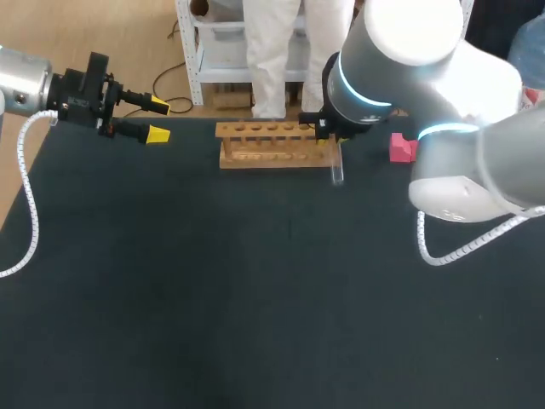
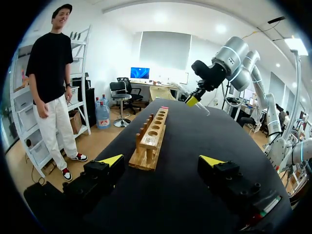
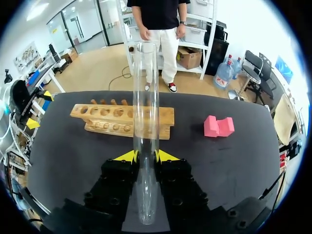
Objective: Grasp the test tube, adjust it, and insert it.
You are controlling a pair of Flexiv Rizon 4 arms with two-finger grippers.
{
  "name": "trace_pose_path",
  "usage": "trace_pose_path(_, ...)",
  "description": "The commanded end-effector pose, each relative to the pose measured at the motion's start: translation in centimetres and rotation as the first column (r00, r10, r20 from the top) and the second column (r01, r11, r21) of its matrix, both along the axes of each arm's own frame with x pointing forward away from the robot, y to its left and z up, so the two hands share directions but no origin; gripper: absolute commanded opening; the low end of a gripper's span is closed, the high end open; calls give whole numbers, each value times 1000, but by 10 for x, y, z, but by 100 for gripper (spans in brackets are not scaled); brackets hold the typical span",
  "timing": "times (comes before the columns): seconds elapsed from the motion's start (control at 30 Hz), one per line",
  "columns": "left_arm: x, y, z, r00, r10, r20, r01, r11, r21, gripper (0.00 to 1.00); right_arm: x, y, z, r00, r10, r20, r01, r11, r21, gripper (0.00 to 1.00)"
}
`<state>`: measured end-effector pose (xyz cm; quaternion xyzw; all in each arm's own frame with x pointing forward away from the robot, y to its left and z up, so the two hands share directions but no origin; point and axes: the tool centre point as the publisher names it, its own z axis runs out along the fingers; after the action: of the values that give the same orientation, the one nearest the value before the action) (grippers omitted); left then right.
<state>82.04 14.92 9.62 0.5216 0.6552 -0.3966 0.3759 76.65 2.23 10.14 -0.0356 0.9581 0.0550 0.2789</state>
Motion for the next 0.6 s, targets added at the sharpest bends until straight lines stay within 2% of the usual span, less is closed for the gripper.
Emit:
trace_pose_path(0.03, 0, 0, -1, 1000, -1, 3, 1, 1000, -2, 100, -17, -5, 9, 997, 0, 73, -1, 1000, 12, 0)
trace_pose_path(0.37, 0, 0, -1, 1000, -1, 3, 1, 1000, -2, 100, -21, -2, 6, 993, 117, 34, -119, 992, 41, 0)
trace_pose_path(0.6, 0, 0, -1, 1000, -1, 3, 1, 1000, -2, 100, -21, -2, 6, 993, 117, 34, -119, 992, 41, 0)
